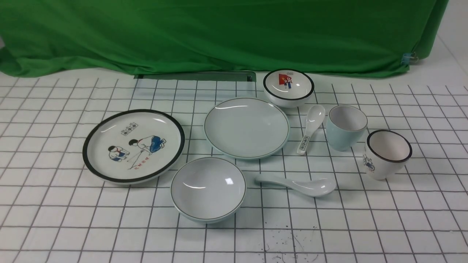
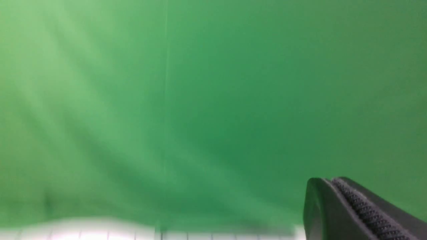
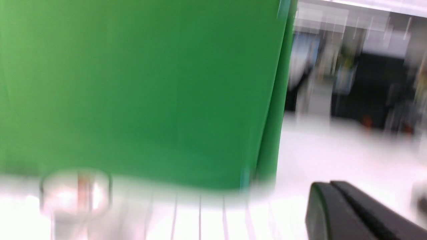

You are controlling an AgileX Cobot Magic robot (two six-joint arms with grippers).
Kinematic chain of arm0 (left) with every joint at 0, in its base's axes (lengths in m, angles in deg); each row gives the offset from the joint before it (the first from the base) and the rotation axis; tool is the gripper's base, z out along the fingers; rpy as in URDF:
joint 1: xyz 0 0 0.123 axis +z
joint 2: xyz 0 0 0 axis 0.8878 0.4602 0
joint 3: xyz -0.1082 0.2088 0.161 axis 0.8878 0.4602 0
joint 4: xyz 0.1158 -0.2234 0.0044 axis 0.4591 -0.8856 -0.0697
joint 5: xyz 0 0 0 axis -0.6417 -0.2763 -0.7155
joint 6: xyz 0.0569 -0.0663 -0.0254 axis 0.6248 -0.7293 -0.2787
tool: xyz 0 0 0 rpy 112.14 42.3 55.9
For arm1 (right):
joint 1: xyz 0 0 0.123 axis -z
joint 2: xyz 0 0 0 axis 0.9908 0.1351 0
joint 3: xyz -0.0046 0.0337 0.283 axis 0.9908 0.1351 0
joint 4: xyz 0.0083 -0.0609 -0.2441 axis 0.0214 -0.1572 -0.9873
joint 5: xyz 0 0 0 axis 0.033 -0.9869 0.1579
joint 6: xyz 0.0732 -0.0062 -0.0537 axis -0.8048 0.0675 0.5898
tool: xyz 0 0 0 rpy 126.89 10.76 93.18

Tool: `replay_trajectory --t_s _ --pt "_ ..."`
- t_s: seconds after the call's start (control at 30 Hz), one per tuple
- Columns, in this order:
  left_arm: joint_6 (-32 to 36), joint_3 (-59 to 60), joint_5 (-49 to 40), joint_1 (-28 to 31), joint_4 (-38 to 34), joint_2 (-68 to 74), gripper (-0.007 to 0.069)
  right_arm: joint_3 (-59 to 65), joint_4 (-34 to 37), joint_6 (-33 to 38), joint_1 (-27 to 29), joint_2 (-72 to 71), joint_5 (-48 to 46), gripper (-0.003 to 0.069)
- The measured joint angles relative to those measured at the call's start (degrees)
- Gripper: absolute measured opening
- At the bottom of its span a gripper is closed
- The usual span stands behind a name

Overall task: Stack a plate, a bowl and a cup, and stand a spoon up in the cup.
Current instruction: Use the left arm to grab a blue rice bowl

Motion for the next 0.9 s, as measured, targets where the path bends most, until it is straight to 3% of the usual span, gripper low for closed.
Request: replay_trajectory --t_s 0.1,0.13,0.23,0.4,0.57,0.67,0.73,0.9 --pt "-0.2 -0.3 -6.9 -1.0 -1.4 6.1 -0.0029 0.0 0.0 0.3 -0.8 5.8 -8.0 0.0014" --pt "0.9 -0.8 -14.8 -2.9 -3.3 10.2 -0.0029 0.0 0.1 0.8 -2.2 9.8 -14.4 0.0014" --pt "5.9 -2.7 -25.7 -6.5 -9.2 17.8 -0.0027 0.0 0.2 1.6 -6.8 16.7 -25.5 0.0014" --pt "13.1 -7.5 -32.1 -11.6 -18.1 28.8 0.0008 -1.0 0.2 1.6 -15.9 24.6 -31.6 0.0014" --pt "15.0 -13.4 -33.4 -16.5 -19.1 37.6 0.0155 -4.5 0.3 1.9 -21.9 29.0 -31.7 0.0014" --pt "15.3 -17.5 -33.5 -18.2 -17.6 43.5 0.0326 -5.9 0.4 1.9 -23.5 30.7 -31.7 0.0014" --pt "15.4 -18.9 -33.5 -18.3 -16.7 46.4 0.0402 -5.9 0.8 1.8 -23.8 30.6 -31.7 0.0014" --pt "15.4 -19.5 -33.0 -18.2 -15.8 51.3 0.0459 -5.9 2.5 1.6 -23.9 30.6 -31.6 0.0014"
